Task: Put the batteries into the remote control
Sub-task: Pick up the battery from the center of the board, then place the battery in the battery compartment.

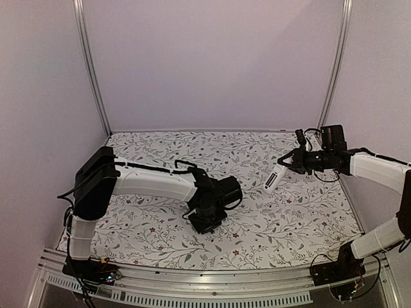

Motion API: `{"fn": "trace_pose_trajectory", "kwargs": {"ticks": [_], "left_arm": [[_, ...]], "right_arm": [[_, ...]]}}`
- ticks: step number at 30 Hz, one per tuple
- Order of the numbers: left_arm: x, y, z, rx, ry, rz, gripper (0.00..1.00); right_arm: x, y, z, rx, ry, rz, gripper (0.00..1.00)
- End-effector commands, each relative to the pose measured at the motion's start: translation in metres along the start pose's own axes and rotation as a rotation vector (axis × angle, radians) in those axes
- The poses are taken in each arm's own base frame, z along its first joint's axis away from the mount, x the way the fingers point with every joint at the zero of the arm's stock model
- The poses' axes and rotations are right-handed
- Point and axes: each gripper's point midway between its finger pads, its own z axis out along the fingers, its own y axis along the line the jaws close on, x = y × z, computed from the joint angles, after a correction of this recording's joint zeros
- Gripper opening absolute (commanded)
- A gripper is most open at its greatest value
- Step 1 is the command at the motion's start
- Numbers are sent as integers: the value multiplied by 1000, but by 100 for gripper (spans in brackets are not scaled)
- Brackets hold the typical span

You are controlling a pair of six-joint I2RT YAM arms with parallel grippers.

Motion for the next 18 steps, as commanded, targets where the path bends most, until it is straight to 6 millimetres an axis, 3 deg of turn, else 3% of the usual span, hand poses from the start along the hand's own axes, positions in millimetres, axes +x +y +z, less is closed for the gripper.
{"fn": "trace_pose_trajectory", "kwargs": {"ticks": [1, 5, 8, 13, 18], "left_arm": [[-4, 11, 21, -57, 17, 45, 7], [-13, 2, 10, -21, -25, 146, 0], [-34, -10, -17, 35, -142, 252, 0], [-73, -42, -90, 294, -409, 490, 0], [-67, -72, -181, 715, -625, 820, 0]], "right_arm": [[-13, 4, -2, -2, -26, -21, 2], [-10, 4, -1, -13, -14, -17, 2], [-5, 5, 1, -36, 4, -7, 1], [0, 24, 1, -149, 9, 5, 1], [15, 50, 11, -245, 49, 2, 1]]}}
